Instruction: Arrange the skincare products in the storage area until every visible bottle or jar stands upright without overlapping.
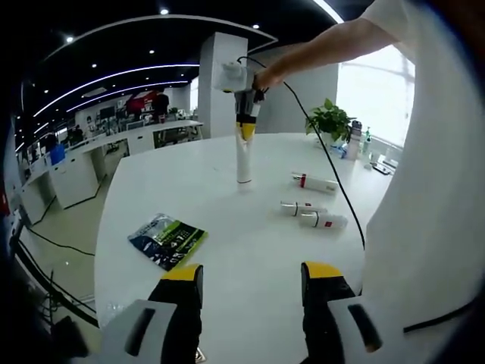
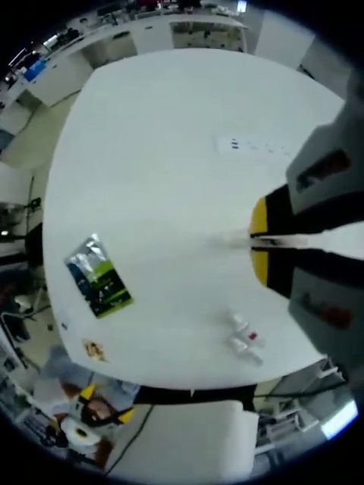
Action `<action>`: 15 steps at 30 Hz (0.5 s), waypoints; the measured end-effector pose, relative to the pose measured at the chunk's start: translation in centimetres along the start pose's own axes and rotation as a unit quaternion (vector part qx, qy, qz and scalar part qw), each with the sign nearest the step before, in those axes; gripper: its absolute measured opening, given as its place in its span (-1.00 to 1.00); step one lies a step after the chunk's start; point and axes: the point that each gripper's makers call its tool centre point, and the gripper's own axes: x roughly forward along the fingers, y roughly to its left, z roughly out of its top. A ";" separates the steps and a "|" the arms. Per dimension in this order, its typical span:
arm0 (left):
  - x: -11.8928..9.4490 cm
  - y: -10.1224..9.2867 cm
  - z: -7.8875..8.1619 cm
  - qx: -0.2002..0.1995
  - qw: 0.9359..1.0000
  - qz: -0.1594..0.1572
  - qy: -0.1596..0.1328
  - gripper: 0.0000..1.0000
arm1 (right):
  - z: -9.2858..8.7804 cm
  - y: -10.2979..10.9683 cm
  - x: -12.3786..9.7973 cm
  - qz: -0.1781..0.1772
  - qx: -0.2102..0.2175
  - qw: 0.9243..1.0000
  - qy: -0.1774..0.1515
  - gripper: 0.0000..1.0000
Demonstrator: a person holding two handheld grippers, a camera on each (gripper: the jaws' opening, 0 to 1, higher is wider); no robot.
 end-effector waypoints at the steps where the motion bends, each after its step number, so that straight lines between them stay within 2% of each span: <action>1: 0.0 0.0 0.0 0.001 1.000 0.001 -0.001 0.06 | 0.0 0.0 0.0 0.000 0.003 1.000 0.000 -0.93; 15: -0.5 0.2 -0.4 -0.003 1.000 0.005 -0.002 0.06 | -0.1 -0.1 0.3 -0.003 0.005 1.000 0.006 -0.88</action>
